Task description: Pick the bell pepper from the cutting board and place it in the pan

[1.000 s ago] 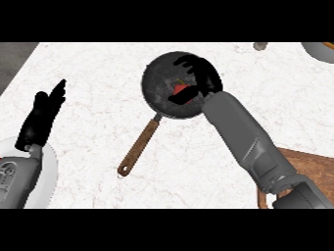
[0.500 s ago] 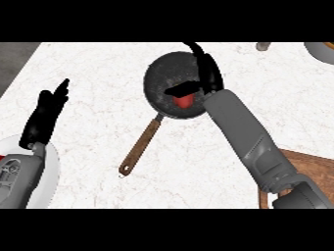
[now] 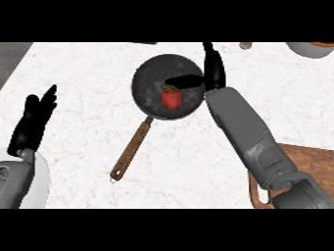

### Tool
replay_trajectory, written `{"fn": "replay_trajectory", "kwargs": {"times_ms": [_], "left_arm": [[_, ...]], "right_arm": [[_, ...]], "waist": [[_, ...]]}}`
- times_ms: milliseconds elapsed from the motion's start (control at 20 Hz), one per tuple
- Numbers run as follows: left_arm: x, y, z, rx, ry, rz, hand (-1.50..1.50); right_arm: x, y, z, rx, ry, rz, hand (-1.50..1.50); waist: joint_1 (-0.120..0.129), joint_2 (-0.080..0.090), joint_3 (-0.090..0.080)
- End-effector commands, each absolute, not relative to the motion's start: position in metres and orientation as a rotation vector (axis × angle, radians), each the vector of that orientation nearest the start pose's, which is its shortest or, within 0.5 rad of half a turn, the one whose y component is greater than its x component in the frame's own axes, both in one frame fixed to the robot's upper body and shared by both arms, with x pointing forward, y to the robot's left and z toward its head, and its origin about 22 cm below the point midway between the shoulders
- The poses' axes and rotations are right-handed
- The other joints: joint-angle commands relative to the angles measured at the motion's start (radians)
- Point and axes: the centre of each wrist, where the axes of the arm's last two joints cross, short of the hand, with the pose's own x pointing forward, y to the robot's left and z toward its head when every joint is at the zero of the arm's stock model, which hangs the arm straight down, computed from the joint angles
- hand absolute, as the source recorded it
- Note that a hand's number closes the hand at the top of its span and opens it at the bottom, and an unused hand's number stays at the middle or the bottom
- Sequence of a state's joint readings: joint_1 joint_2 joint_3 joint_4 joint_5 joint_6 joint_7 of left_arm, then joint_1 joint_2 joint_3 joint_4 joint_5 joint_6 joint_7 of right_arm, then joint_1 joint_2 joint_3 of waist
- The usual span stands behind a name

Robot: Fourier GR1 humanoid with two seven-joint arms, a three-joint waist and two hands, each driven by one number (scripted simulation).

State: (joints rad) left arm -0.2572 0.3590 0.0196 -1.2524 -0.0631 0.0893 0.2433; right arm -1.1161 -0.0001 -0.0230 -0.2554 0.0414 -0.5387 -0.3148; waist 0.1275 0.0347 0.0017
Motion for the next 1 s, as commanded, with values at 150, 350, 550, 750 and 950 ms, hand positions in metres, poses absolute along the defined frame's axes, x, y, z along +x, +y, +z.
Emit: {"fn": "replay_trajectory", "kwargs": {"times_ms": [150, 350, 550, 750, 950], "left_arm": [[0.288, 0.337, 0.020, 0.458, -1.227, -0.127, 0.00], [0.286, 0.327, 0.005, 0.492, -1.229, -0.139, 0.00], [0.279, 0.354, 0.022, 0.473, -1.219, -0.111, 0.00], [0.271, 0.344, 0.005, 0.474, -1.208, -0.104, 0.00], [0.268, 0.334, 0.017, 0.505, -1.202, -0.114, 0.00]], "right_arm": [[0.445, -0.139, 0.055, -0.383, -1.688, 0.088, -1.50], [0.444, -0.198, 0.046, -0.363, -1.676, 0.103, -1.50], [0.434, -0.253, 0.036, -0.345, -1.668, 0.149, -1.50], [0.430, -0.295, 0.046, -0.321, -1.677, 0.172, -1.50], [0.422, -0.336, 0.056, -0.303, -1.667, 0.217, -1.50]], "waist": [[-0.073, -0.017, -0.001], [-0.104, -0.024, -0.001], [-0.110, -0.030, -0.001], [-0.117, -0.031, -0.001], [-0.112, -0.032, -0.001]]}}
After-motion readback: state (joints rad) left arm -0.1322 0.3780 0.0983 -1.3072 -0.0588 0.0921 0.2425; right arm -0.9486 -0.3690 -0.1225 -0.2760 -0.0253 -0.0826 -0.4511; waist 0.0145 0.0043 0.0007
